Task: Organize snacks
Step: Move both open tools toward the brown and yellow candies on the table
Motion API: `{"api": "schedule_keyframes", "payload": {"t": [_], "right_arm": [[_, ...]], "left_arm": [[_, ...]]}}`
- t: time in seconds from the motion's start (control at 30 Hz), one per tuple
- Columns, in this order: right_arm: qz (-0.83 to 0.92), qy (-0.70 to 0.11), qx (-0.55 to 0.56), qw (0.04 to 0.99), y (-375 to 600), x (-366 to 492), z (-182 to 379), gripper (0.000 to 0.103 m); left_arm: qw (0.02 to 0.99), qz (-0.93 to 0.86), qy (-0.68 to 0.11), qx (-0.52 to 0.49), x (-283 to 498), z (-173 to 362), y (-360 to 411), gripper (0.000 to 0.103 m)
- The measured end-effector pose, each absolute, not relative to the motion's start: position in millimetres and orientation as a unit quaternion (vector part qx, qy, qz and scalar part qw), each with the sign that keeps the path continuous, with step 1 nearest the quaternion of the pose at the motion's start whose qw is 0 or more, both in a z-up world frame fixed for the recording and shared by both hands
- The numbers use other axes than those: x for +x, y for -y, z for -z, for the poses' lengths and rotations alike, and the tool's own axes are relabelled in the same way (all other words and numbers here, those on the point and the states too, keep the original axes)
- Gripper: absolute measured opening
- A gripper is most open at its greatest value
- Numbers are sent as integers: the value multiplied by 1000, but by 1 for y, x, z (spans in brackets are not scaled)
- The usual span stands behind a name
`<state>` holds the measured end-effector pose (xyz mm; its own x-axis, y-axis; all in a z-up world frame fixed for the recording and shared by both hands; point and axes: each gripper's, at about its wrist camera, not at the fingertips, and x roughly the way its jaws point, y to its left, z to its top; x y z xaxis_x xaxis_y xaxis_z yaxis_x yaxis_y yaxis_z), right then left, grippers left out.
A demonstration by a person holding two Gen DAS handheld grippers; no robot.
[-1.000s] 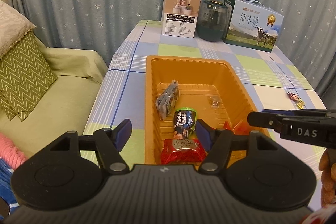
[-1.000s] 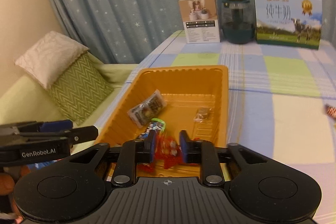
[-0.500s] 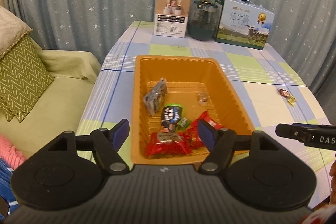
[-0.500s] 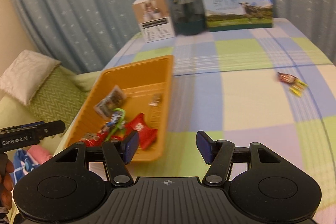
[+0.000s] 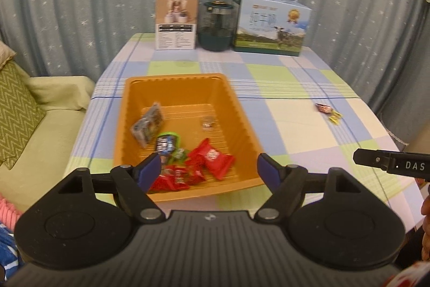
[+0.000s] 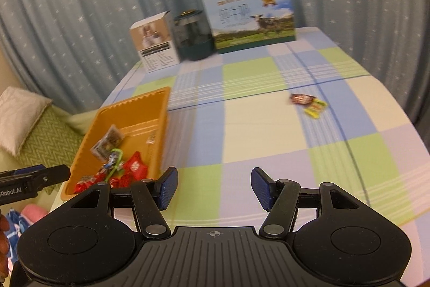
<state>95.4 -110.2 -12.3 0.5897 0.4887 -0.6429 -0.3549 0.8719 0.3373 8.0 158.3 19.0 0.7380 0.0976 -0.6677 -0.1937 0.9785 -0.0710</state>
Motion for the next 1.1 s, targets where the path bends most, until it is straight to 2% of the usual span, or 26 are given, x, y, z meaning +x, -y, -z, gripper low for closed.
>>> {"api": "schedule_keyframes", "payload": {"t": [0.5, 0.97, 1.03, 1.1], "right_arm": [[-165, -386, 124, 899, 189, 86, 16, 61], [-139, -388, 135, 901, 216, 92, 19, 61], [-137, -386, 135, 902, 216, 98, 21, 61], [-134, -384, 136, 903, 217, 105, 22, 61]], "left_arm": [[933, -9, -356, -52, 31, -18, -88, 79], [931, 39, -360, -48, 56, -12, -44, 80], [931, 42, -359, -45, 63, -12, -40, 82], [932, 43, -358, -44, 72, -11, -38, 90]]}}
